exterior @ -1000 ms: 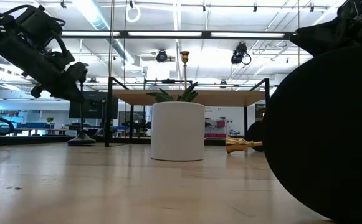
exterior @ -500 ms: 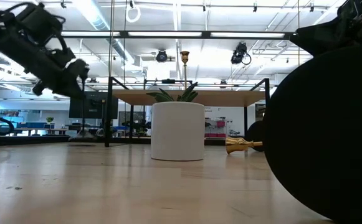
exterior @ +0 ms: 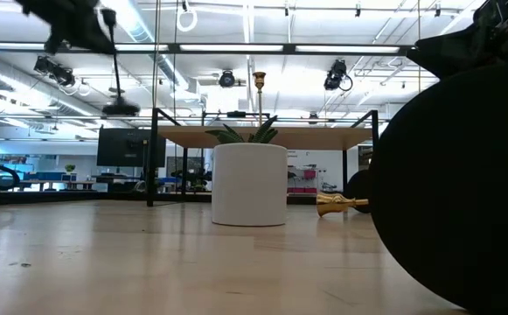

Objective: Pick & Place candle stick holders
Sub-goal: Put the top left black candle holder on the shelf

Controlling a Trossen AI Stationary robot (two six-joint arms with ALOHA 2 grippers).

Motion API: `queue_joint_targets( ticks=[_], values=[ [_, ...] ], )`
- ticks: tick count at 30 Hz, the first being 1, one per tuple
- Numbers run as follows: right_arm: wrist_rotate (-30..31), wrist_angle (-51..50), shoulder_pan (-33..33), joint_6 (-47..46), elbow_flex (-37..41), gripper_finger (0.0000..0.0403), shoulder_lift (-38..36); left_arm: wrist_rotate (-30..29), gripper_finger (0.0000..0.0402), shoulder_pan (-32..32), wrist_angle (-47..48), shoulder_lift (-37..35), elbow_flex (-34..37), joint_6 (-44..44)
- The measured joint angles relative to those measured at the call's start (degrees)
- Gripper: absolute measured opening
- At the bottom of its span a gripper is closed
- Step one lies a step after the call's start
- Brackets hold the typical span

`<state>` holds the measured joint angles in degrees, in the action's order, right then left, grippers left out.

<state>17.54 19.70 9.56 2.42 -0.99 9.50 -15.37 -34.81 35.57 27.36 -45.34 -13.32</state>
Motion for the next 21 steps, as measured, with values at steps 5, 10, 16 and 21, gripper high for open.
queue_joint_targets(
  ticks=[5, 10, 16, 21],
  values=[
    [0.1, 0.1, 0.0, 0.0, 0.0, 0.0103, 0.0, 6.3, 0.001, 0.0, -0.7, 2.5, -6.9, 1.1],
    [1.1, 0.4, 0.0, 0.0, 0.0, 0.0103, 0.0, 14.0, 0.001, 0.1, -2.5, 9.7, -10.9, 3.0],
    [1.1, 0.5, 0.0, 0.0, 0.0, 0.0103, 0.0, 14.6, 0.001, 1.5, -5.7, 20.4, -14.5, 6.5],
    [1.1, 0.5, 0.0, 0.0, 0.0, 0.0103, 0.0, 17.1, 0.001, 3.3, -8.5, 27.4, -16.4, 7.2]
  ],
)
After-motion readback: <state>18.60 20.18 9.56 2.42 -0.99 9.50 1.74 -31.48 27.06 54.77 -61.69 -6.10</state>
